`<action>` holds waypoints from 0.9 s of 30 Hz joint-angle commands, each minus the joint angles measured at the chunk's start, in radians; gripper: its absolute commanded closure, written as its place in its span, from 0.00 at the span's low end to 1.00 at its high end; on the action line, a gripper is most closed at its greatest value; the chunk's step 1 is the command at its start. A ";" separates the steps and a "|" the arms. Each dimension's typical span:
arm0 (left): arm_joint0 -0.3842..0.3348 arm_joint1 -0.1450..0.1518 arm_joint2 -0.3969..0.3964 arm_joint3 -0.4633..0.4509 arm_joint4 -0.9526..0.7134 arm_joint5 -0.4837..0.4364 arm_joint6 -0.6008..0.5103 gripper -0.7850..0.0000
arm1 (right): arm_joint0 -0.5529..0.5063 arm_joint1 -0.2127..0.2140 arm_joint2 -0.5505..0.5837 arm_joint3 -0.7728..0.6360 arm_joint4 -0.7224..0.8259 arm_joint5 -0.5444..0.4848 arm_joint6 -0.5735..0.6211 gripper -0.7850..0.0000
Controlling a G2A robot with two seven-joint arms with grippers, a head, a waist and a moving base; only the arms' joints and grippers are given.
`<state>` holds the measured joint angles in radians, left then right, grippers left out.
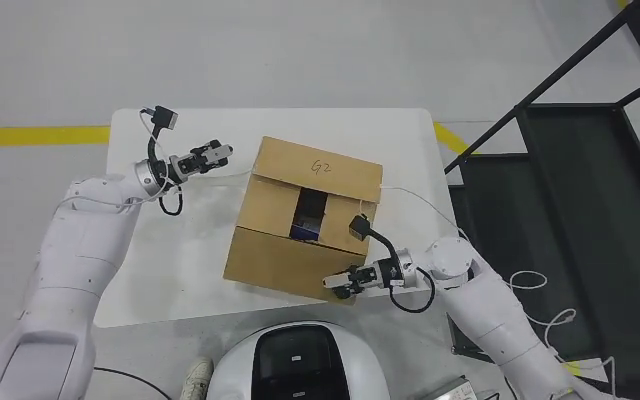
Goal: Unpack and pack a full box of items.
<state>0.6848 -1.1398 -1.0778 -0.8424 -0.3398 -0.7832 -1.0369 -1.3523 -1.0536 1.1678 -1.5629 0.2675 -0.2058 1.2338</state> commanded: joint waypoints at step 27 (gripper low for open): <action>-0.012 0.015 0.091 -0.025 -0.121 0.043 -0.043 0.00 | -0.135 0.038 0.143 -0.090 -0.175 0.045 -0.278 0.00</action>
<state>0.6747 -1.1225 -0.9941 -0.8715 -0.4482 -0.7449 -1.0754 -1.4819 -1.0179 1.2989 -1.6474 0.0754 -0.1604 0.9455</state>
